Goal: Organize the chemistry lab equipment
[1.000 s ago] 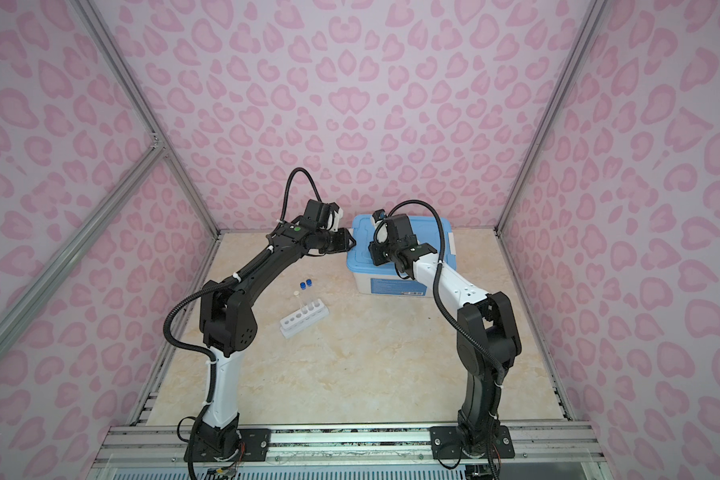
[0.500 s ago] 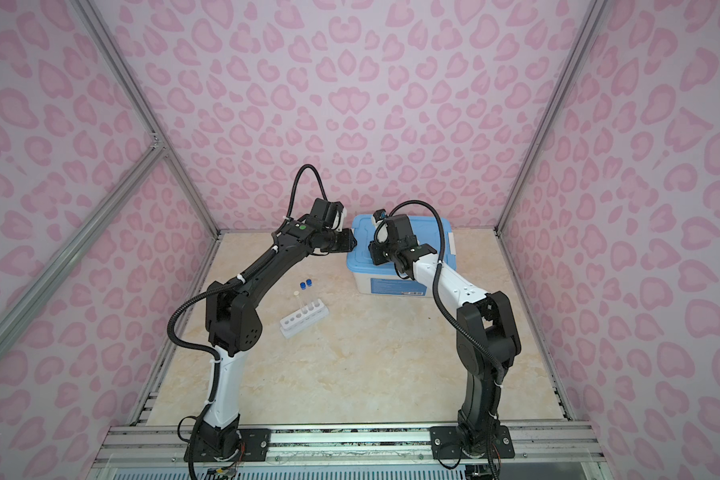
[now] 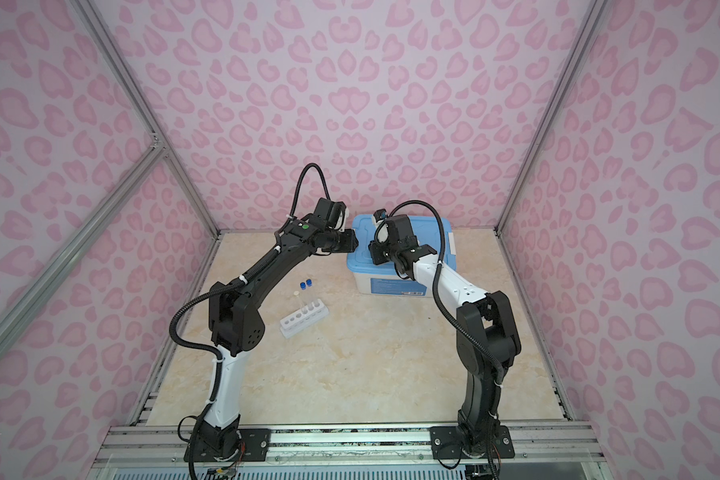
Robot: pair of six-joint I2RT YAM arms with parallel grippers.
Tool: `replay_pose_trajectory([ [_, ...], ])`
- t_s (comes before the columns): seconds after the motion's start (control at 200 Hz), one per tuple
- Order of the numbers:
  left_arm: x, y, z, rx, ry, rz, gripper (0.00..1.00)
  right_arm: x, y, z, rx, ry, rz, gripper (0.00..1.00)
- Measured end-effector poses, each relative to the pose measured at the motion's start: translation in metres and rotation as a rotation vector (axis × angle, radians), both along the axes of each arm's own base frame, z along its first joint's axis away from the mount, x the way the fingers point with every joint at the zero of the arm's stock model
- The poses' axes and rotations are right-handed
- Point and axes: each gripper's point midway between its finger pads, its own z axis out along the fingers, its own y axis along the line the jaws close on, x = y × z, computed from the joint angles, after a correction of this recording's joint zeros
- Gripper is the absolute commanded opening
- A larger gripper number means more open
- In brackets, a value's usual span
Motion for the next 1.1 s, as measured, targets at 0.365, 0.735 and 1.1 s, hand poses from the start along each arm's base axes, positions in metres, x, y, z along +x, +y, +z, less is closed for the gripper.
replay_pose_trajectory([
  [0.365,0.003,0.005,0.064,-0.024,-0.133,-0.022,0.65,0.001,-0.008,0.01,-0.014,0.026,-0.009,0.38],
  [0.735,-0.044,0.117,0.166,-0.017,-0.415,0.138,0.77,-0.013,-0.037,0.073,-0.024,-0.086,-0.046,0.52],
  [1.1,-0.123,0.263,0.165,0.062,-0.662,0.467,0.97,-0.072,-0.096,0.119,-0.052,-0.257,-0.177,0.84],
])
